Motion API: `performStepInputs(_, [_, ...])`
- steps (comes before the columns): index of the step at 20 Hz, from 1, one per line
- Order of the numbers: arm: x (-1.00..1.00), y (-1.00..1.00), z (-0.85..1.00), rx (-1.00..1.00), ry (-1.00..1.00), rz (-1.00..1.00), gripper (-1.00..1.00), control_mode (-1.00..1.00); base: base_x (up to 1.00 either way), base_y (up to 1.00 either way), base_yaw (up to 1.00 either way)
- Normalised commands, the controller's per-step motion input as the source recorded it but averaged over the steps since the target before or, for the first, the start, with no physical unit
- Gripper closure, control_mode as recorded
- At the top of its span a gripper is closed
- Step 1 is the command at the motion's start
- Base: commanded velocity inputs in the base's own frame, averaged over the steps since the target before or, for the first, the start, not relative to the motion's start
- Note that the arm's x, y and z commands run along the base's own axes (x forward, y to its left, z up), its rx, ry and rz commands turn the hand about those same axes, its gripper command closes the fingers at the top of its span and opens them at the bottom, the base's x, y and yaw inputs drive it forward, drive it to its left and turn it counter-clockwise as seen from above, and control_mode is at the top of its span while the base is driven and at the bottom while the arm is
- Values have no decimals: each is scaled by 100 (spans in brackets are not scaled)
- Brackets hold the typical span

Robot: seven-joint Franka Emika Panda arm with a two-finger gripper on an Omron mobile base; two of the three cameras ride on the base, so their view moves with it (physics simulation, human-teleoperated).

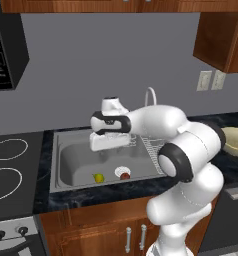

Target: Remove the apple and pear from the sink. Then move the bowl and cup from the counter to the sink for washing.

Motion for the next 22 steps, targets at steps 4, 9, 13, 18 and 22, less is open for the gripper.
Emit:
performStepInputs(4, [1,8,-23,0,7,0,-100,-100,0,0,0])
performStepInputs(9, [1,4,-24,0,0,0,-100,-100,0,0,0])
performStepInputs(13, [3,4,-22,0,0,0,-100,-100,0,0,0])
performStepInputs(18, [4,2,-19,-1,0,0,-100,-100,0,0,0])
performStepInputs(22, [9,0,-14,-1,0,0,-100,-100,0,0,0])
